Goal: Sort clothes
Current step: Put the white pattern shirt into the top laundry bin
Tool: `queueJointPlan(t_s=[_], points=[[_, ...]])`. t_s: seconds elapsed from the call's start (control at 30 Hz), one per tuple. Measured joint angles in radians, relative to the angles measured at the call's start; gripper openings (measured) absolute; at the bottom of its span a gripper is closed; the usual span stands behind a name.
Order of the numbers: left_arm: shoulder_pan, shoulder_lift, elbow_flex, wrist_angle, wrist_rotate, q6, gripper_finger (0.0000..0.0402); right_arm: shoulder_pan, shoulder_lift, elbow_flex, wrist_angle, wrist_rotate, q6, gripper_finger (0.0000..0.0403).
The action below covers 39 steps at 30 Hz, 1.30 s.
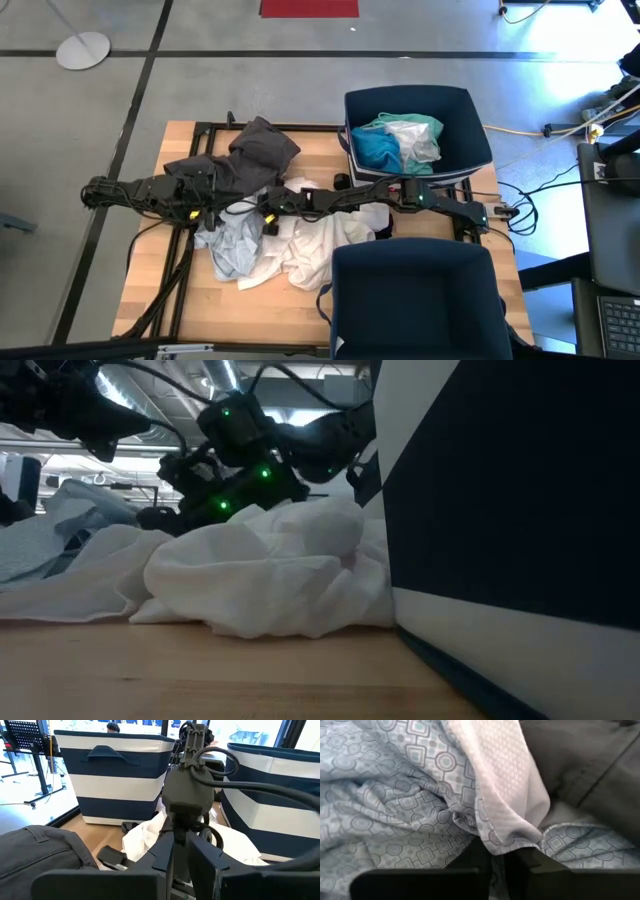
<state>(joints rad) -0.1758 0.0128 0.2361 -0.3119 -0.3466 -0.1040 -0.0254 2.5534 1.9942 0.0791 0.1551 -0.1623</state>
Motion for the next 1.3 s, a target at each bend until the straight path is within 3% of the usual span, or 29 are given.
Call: queueJointPlan(t_s=[0.27,0.7,0.97,1.3], points=[[0.000,0.000,0.000,-0.004,0.000,-0.027,0.0040,0.011,-0.077,0.035,-0.104,0.042,-0.029,0.0010],[0.000,0.000,0.000,-0.023,-0.015,-0.050,0.0040,0.041,-0.272,0.035,-0.294,0.161,-0.134,0.0013],[0.000,0.000,0.000,-0.029,-0.035,-0.050,0.0040,0.088,-0.376,0.036,-0.408,0.322,-0.206,0.0015],[0.000,0.000,0.000,-0.030,-0.039,-0.054,0.0040,0.105,-0.520,0.036,-0.532,0.441,-0.214,0.0016]])
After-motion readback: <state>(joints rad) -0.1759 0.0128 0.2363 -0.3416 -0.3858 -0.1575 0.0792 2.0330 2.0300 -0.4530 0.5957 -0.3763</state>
